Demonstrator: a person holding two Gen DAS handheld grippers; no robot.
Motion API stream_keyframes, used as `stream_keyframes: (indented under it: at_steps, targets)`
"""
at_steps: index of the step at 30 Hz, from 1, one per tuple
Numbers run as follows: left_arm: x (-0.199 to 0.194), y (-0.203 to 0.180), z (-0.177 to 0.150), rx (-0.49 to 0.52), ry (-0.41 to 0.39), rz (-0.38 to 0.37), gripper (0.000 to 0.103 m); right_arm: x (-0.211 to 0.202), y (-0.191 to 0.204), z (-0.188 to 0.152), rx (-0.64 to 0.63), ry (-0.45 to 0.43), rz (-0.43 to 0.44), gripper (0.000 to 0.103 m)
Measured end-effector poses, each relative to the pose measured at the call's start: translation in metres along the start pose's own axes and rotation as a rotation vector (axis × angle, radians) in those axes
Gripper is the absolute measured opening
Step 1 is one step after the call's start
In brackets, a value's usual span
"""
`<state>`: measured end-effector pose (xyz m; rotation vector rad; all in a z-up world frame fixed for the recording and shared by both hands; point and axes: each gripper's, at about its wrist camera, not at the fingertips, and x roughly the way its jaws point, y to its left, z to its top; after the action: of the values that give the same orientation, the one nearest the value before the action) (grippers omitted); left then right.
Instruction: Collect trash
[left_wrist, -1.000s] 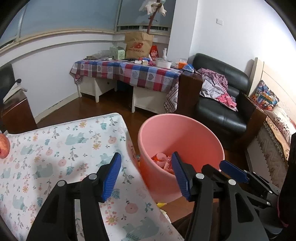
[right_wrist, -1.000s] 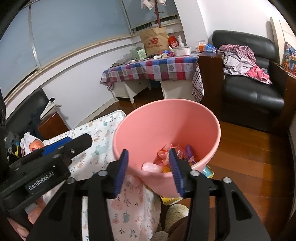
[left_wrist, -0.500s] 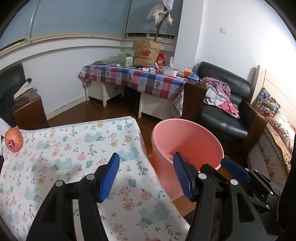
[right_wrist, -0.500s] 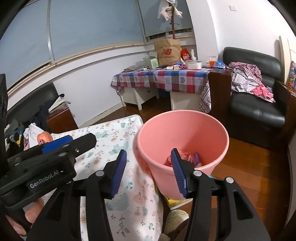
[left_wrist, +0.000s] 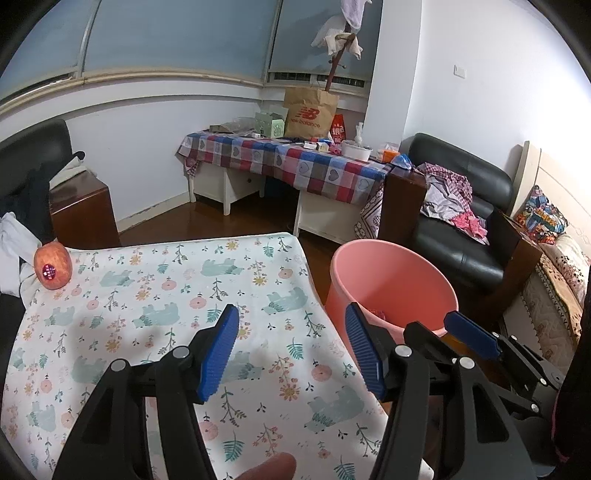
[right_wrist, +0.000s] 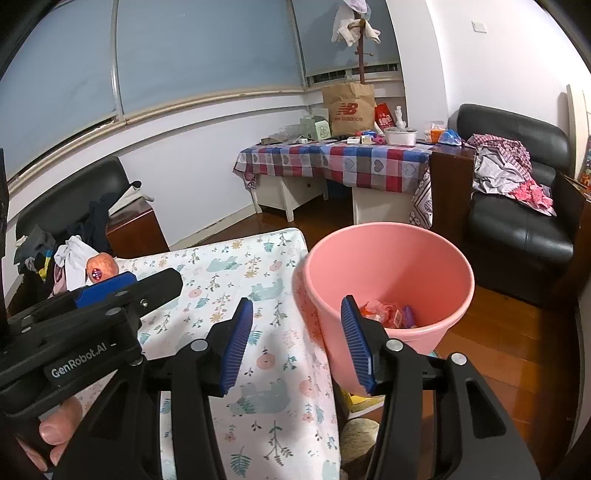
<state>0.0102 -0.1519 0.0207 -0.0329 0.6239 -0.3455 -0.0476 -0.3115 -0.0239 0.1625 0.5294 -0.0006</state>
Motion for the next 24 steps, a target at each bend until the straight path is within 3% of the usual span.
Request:
stream_keyframes:
  at_steps: [24]
  targets:
    - [-0.014,0.017,-0.009,-0.016,-0.009,0.009,0.056,0.004,0.026,-0.007,-0.027,0.01,0.014,0.051]
